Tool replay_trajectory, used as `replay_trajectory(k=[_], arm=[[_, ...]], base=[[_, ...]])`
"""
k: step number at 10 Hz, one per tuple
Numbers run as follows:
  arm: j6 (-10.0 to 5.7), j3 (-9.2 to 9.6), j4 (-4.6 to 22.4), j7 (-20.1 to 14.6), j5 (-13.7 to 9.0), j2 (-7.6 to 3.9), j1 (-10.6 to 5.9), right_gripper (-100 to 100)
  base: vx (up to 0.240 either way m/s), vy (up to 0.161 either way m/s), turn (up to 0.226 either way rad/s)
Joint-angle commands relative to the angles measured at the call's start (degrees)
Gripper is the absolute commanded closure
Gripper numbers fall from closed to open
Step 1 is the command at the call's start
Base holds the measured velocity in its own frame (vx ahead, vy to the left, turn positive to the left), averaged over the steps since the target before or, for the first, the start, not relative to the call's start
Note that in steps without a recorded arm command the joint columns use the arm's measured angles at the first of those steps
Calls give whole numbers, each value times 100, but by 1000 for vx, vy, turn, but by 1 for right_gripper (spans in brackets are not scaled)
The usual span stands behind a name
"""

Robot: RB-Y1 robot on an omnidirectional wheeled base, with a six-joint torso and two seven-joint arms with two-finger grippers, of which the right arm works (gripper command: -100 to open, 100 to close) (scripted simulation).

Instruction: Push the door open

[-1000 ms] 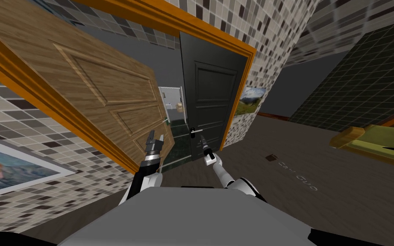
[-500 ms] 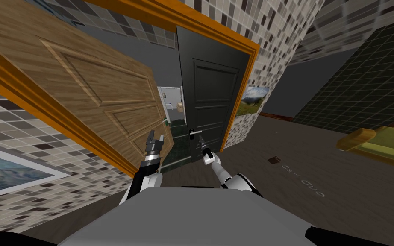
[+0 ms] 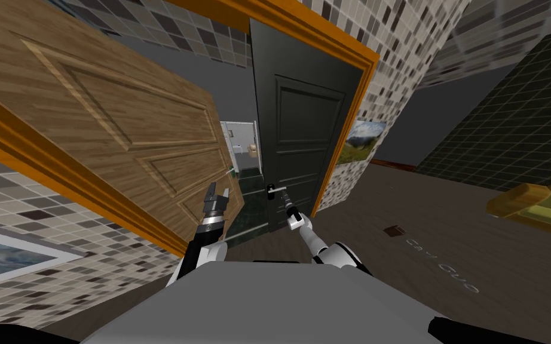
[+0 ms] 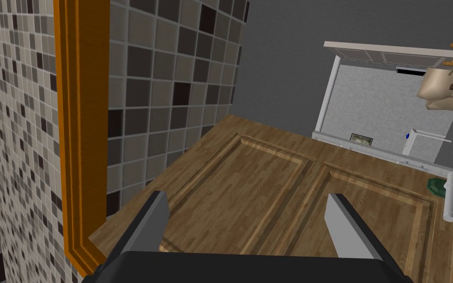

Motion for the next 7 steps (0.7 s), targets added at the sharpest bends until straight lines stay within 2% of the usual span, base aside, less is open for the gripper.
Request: replay_trajectory(k=[1, 2, 4, 5, 6, 7], arm=[[-17, -16, 20, 5, -5, 10, 0, -100], [-23, -27, 27, 9, -8, 54, 3, -100], [-37, -48, 41, 17, -14, 242, 8, -100], [-52, -45, 82, 8, -15, 184, -21, -100], [-52, -45, 82, 8, -15, 184, -21, 100], [-52, -45, 82, 8, -15, 184, -21, 100]], base=[[212, 87, 19], [209, 82, 23], [182, 50, 25], [75, 26, 4], [-8, -3, -5], [-19, -10, 9]])
